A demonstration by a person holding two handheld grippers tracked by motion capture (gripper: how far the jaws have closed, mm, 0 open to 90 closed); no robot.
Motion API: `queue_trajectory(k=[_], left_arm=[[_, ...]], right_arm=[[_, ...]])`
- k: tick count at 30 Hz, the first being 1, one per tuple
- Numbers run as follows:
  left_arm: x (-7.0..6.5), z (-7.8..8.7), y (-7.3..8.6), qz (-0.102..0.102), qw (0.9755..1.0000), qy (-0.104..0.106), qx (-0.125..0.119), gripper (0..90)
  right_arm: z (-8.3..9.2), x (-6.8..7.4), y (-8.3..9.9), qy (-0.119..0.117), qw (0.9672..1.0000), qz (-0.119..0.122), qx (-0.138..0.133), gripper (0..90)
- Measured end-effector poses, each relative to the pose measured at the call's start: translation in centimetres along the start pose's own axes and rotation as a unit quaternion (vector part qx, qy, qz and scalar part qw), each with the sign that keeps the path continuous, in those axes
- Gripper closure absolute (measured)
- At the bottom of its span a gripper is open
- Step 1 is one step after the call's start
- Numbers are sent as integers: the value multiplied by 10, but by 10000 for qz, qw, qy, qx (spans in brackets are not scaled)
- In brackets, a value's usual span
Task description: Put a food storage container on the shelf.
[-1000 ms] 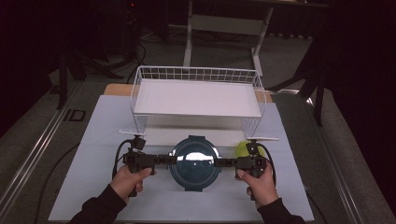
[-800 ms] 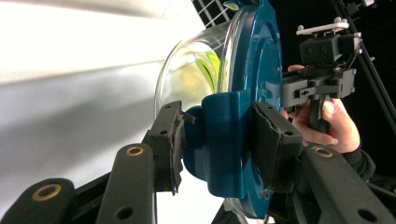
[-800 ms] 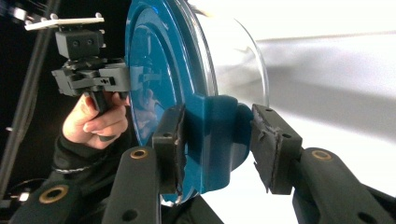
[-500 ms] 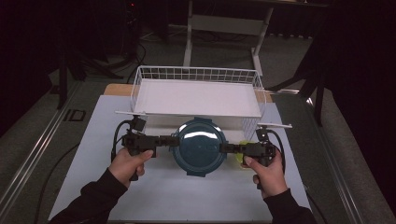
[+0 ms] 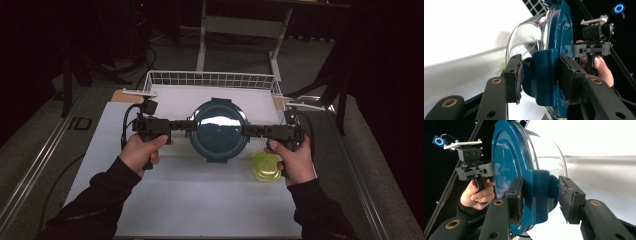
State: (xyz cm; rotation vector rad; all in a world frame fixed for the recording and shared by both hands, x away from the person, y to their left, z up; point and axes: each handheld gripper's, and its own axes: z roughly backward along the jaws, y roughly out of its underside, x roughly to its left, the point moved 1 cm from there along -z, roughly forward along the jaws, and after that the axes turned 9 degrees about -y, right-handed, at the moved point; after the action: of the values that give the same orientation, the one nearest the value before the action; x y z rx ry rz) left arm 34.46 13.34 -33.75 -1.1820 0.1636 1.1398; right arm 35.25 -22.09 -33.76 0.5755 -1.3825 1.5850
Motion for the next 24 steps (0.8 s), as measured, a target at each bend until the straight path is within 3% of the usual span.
queue_trajectory(k=[9, 16, 24], left_arm=[[12, -10, -28, 220, 9998, 13, 4, 570], [21, -21, -41, 321, 9994, -109, -27, 569], [27, -30, -51, 446, 9990, -13, -61, 564]], right_arm=[[-5, -2, -34, 138, 9998, -78, -76, 570], [-11, -15, -50, 172, 9994, -270, -122, 568], [-11, -20, -65, 234, 9989, -383, -138, 567]])
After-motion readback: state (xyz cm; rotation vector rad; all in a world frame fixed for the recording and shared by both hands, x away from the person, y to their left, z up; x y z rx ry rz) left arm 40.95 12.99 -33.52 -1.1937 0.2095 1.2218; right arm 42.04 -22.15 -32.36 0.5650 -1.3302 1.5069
